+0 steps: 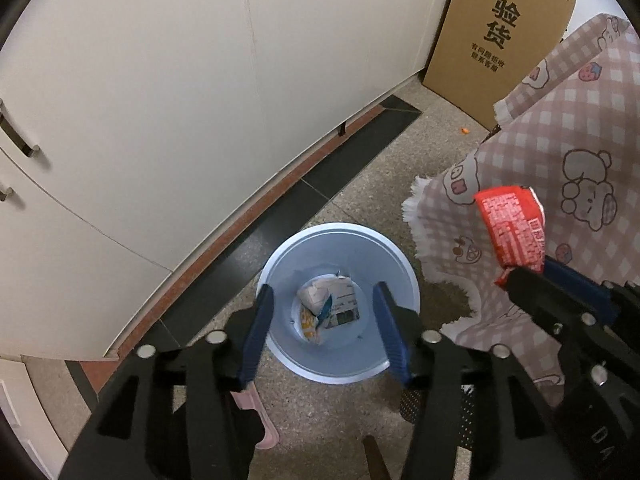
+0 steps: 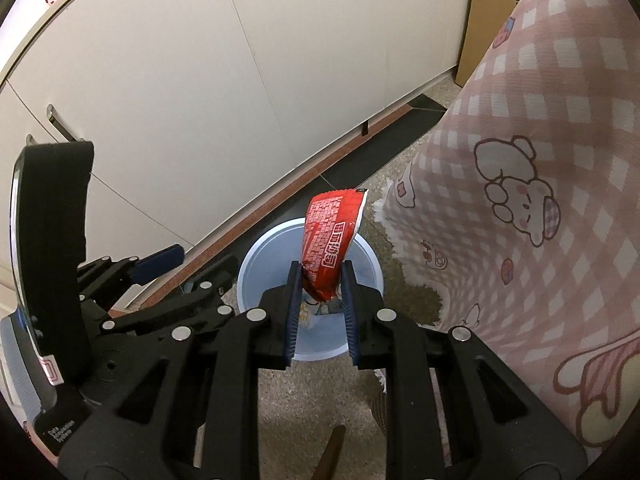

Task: Collect trash
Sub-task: 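Open the left tool to drop the blue wrapper while the right tool releases the red packet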

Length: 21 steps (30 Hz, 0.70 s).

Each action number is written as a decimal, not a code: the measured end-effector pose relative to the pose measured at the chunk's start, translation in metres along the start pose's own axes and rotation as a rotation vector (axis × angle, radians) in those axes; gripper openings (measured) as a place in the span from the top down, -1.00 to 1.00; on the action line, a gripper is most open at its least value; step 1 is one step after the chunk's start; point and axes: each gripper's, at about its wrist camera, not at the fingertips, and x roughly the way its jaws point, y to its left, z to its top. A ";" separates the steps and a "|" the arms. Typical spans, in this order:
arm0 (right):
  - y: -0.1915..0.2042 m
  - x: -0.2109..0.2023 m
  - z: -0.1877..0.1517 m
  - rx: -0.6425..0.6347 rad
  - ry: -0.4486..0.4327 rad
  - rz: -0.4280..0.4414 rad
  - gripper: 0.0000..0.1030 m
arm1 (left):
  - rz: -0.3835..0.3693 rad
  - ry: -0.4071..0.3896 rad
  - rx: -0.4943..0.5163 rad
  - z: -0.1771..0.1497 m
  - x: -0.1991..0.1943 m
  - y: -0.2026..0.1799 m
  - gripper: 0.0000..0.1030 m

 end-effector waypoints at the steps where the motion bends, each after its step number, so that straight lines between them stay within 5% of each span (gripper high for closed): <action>1: 0.001 -0.002 0.000 0.000 0.000 0.002 0.62 | 0.001 -0.001 -0.002 0.000 -0.001 0.001 -0.04; 21: 0.025 0.012 0.000 -0.017 -0.011 0.040 0.61 | 0.052 -0.024 -0.119 -0.007 -0.023 0.052 -0.28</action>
